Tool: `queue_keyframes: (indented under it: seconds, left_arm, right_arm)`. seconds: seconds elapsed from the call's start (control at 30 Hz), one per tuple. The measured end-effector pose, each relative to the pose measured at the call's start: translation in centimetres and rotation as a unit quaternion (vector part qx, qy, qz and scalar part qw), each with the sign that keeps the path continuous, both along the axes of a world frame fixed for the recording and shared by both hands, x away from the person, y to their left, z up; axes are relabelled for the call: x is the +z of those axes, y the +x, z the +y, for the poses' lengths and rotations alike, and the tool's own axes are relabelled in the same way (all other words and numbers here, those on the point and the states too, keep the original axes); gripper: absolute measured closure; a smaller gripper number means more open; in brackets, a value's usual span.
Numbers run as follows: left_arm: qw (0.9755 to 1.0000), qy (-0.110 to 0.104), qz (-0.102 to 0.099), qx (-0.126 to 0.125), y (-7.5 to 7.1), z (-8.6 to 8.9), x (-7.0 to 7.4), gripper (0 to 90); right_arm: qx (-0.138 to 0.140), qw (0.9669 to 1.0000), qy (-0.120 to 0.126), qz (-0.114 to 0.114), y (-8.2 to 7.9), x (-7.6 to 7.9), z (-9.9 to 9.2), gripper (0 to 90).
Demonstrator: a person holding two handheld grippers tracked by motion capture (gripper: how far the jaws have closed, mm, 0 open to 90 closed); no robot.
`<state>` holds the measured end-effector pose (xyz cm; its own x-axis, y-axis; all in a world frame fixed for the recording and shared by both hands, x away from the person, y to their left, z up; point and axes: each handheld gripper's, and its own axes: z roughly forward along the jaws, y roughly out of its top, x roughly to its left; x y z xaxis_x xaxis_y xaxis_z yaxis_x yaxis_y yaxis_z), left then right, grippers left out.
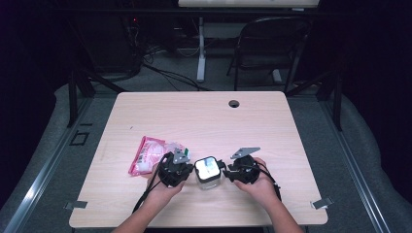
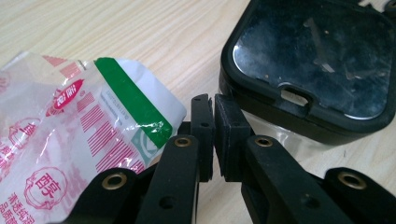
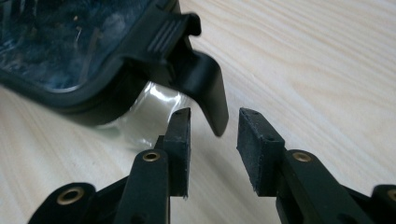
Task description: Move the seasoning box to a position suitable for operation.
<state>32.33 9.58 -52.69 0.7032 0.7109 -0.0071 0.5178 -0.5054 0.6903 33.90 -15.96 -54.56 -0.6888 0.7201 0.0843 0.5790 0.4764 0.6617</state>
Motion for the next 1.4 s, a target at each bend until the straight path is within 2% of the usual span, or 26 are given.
queue_keyframes:
  seconds: [0.07, 0.13, 0.17, 0.33, 0.37, 0.53, 0.63, 0.8, 0.87, 1.0, 1.4]
  left_arm:
    - [1.0000, 0.004, 0.003, -0.005, -0.2, 0.0, -0.1, 86.2]
    - [1.0000, 0.004, 0.003, -0.004, -0.3, 0.0, -0.1, 86.2]
    - [1.0000, 0.005, 0.003, -0.005, -0.4, 0.0, -0.1, 86.2]
    - [0.9999, 0.004, 0.003, -0.010, -0.5, -0.1, -0.1, 86.3]
    - [0.9999, 0.002, 0.003, -0.012, -0.6, -0.2, -0.1, 86.3]
    - [0.9998, 0.003, 0.003, -0.019, -0.5, -0.3, 0.0, 86.4]
    - [0.9994, 0.001, 0.015, -0.033, -0.5, -0.4, -0.1, 85.3]
    - [0.9987, 0.015, 0.010, -0.047, -1.2, -0.5, -0.1, 84.6]
    - [0.9985, 0.016, 0.011, -0.050, -1.5, -0.5, 0.0, 85.0]
    - [0.9981, 0.022, 0.008, -0.056, -2.1, -0.4, 0.0, 86.1]
    - [0.9976, 0.013, 0.018, -0.065, -2.8, -0.1, 0.0, 84.9]
  right_arm:
    - [0.005, 0.9999, 0.004, -0.008, 0.2, -0.1, 0.2, 64.6]
    - [0.005, 0.9999, 0.007, -0.006, 0.3, -0.2, 0.3, 64.7]
    - [0.008, 0.9999, 0.014, 0.001, 0.5, -0.3, 0.3, 65.5]
    - [0.018, 0.9997, 0.011, 0.010, 0.4, -0.2, 0.1, 68.3]
    - [0.019, 0.9995, 0.012, 0.021, 0.3, -0.1, -0.1, 69.2]
    - [0.025, 0.9990, 0.013, 0.036, 0.0, 0.1, -0.6, 71.2]
    - [0.028, 0.9987, 0.012, 0.041, -0.6, 0.3, -0.8, 72.4]
    - [0.032, 0.9989, -0.002, 0.035, -1.8, 0.7, -0.7, 72.4]
    - [0.029, 0.9991, -0.016, 0.026, -2.8, 0.8, -0.4, 73.0]
    - [0.029, 0.9990, -0.034, 0.009, -3.8, 0.8, 0.1, 73.8]
    - [0.040, 0.9987, -0.022, 0.022, -4.0, 0.8, -0.2, 72.2]
